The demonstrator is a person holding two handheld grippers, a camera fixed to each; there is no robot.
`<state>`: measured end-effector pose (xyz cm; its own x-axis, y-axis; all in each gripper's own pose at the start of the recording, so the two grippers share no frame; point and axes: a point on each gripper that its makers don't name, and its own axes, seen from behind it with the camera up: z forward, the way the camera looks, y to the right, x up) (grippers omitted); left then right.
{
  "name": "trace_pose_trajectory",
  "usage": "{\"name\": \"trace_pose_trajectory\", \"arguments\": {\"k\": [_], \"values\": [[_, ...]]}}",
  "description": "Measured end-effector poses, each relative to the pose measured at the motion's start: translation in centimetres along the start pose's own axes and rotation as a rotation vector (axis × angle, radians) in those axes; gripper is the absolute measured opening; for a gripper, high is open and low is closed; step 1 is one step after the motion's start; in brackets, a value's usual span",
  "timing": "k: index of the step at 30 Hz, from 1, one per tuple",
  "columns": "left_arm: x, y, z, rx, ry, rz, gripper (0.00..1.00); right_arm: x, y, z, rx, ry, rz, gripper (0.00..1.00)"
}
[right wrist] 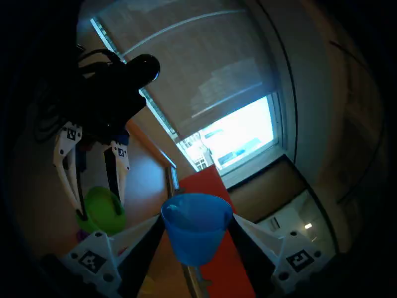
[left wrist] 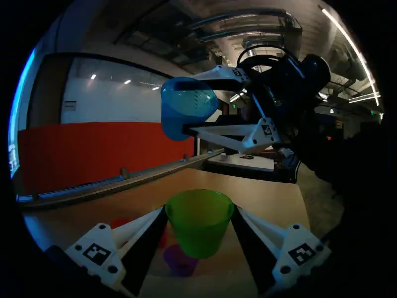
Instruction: Pour water
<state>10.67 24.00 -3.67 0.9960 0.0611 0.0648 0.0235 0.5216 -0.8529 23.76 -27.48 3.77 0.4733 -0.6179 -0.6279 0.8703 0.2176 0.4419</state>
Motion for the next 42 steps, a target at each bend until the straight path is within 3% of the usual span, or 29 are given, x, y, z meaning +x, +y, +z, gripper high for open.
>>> {"name": "trace_pose_trajectory", "arguments": {"k": [42], "values": [[0.4, 0.0, 0.2, -0.001, 0.004, 0.006, 0.88, 1.2, 1.2, -0.1, -0.042, 0.003, -0.153, 0.90]]}}
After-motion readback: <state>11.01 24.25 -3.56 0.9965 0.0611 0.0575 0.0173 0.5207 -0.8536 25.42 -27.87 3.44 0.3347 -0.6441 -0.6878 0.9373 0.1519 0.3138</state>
